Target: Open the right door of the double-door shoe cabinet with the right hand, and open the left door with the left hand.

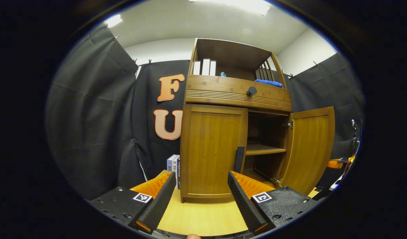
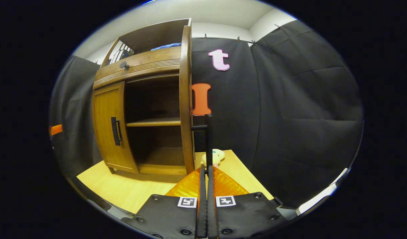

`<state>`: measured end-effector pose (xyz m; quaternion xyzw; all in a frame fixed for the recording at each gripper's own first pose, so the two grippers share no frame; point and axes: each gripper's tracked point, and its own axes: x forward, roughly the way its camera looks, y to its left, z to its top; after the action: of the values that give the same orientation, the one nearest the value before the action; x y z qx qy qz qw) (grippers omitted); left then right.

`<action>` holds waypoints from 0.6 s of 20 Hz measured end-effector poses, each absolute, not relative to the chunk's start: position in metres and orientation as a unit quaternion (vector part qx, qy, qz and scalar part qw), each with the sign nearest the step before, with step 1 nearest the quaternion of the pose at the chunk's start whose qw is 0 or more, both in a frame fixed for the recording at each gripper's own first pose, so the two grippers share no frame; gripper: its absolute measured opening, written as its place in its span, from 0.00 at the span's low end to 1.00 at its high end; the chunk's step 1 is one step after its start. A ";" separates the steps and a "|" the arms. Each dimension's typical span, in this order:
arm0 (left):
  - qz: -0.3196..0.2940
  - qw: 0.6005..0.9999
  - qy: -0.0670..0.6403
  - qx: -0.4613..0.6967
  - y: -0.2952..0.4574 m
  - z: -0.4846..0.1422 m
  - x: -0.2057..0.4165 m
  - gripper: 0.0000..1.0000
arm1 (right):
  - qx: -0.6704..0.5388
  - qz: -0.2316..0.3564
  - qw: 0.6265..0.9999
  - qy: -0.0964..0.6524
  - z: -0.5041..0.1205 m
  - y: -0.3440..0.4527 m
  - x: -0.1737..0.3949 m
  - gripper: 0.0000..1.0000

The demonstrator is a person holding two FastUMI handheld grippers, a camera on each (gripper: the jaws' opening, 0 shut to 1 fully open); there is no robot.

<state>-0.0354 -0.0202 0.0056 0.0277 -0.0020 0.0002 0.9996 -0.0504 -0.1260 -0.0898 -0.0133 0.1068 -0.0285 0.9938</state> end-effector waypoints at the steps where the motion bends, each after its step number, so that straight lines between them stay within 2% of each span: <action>1: -0.004 1.000 0.001 0.027 -0.025 0.003 -0.030 0.92 | -0.012 -0.032 0.994 0.102 -0.087 -0.127 -0.051 0.08; 2: -0.008 1.000 0.005 0.027 -0.031 0.000 -0.023 0.92 | -0.007 -0.036 0.994 0.099 -0.084 -0.130 -0.054 0.11; 3: -0.012 1.000 0.008 0.027 -0.036 -0.003 -0.018 0.92 | -0.001 -0.039 0.995 0.096 -0.082 -0.133 -0.056 0.08; 12: -0.047 0.998 0.022 0.029 -0.092 -0.024 0.050 0.94 | 0.004 -0.081 0.992 0.092 -0.084 -0.175 -0.061 0.09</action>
<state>0.0496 -0.0919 -0.0239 0.0288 0.0219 -0.0469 0.9982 -0.0607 -0.1748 -0.0841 0.0045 0.0923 -0.0809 0.9924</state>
